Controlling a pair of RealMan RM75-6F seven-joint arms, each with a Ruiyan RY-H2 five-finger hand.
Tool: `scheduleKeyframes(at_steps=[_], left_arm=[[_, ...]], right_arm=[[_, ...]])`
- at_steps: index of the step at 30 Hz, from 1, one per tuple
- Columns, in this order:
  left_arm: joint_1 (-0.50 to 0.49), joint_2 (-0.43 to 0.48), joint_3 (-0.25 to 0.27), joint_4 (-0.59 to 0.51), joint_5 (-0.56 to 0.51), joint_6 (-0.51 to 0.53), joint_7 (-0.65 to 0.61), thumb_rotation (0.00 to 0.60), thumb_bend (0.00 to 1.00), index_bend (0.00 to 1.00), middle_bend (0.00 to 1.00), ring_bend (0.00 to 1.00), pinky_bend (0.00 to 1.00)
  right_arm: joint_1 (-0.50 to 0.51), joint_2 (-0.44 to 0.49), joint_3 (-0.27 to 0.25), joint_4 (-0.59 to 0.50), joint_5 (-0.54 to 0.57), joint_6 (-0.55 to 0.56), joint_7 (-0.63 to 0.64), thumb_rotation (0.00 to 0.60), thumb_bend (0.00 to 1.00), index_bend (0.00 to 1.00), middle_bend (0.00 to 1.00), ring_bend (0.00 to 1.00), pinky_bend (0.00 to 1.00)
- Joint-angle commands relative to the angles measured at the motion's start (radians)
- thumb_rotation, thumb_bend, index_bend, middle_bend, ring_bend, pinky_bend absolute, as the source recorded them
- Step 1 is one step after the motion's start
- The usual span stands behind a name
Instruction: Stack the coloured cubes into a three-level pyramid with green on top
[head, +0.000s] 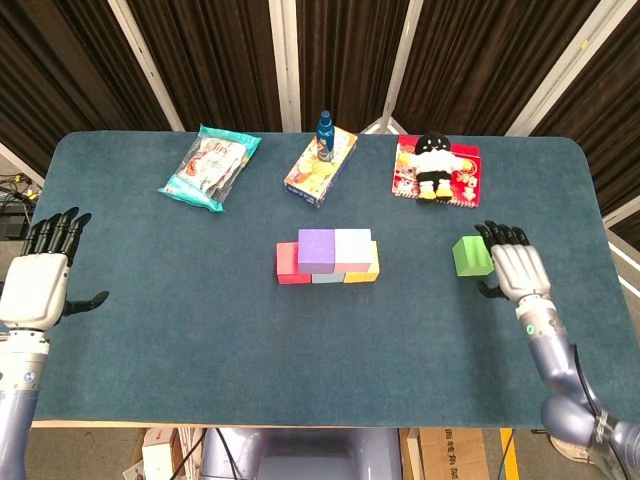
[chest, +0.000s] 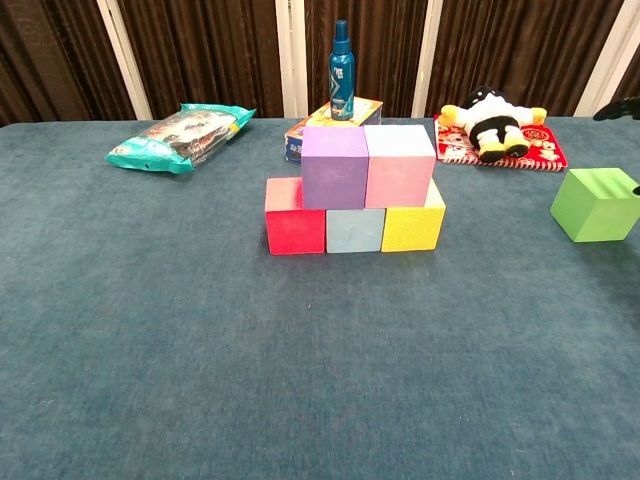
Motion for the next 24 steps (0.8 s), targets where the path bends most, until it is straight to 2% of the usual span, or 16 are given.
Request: scheduleKeyframes(at_steps=[1, 13, 24], left_arm=[[0.007, 0.002, -0.009, 0.003, 0.002, -0.009, -0.003, 0.600, 0.11, 0.00, 0.00, 0.00, 0.00], [0.029, -0.001, -0.042, 0.002, 0.009, -0.042, 0.007, 0.600, 0.11, 0.00, 0.00, 0.00, 0.00], [0.046, -0.013, -0.068, 0.005, 0.027, -0.052, 0.023, 0.600, 0.11, 0.00, 0.00, 0.00, 0.00]], right_arm=[[0.059, -0.005, -0.021, 0.069, 0.052, -0.076, -0.047, 0.600, 0.34, 0.00, 0.00, 0.00, 0.00], [0.146, -0.009, -0.109, 0.176, 0.183, -0.227, -0.098, 0.600, 0.34, 0.00, 0.00, 0.00, 0.00], [0.175, -0.074, -0.113, 0.275, 0.158, -0.248, -0.028, 0.600, 0.34, 0.00, 0.00, 0.00, 0.00]])
